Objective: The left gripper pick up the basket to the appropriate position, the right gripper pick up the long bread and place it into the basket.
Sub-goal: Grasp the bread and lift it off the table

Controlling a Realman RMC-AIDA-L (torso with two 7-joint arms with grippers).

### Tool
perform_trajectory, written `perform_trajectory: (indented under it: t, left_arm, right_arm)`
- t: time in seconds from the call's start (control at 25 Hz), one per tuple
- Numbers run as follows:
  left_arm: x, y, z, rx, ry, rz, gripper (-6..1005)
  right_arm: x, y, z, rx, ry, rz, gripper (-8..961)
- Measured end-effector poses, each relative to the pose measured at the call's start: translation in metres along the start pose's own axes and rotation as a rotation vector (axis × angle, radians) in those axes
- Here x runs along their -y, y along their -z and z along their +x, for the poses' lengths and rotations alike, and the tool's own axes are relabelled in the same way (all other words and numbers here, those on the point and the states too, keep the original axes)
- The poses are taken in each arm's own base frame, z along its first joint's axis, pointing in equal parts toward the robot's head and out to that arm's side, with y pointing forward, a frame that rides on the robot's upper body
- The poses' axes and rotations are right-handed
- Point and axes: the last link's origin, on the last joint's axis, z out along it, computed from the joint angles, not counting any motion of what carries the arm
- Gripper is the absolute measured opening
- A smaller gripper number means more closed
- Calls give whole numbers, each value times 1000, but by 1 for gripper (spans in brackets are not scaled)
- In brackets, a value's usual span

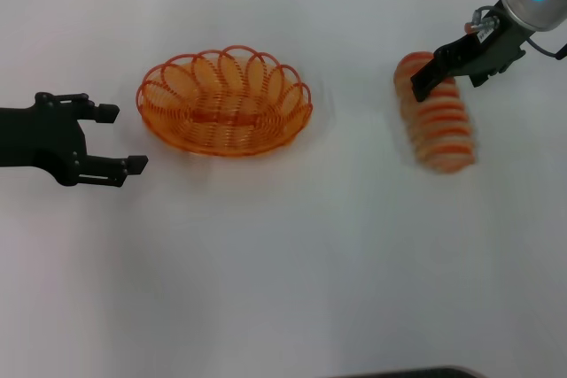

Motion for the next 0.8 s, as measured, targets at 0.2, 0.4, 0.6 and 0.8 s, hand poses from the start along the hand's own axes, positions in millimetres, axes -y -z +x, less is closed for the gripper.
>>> perform_trajectory:
  t: [0.2, 0.4, 0.6, 0.8]
  left_arm:
    - [0, -1, 0, 8, -2, -2, 861]
    - [0, -1, 0, 9, -2, 0, 861]
    - [0, -1, -1, 10, -2, -1, 861]
    - [0, 0, -1, 11, -1, 2, 860]
  right_arm:
    - [-1, -3, 0, -2, -1, -3, 931]
    - [-3, -6, 0, -1, 0, -9, 929]
    - [-5, -9, 0, 1, -4, -24, 927]
    - [-6, -11, 1, -6, 3, -22, 925]
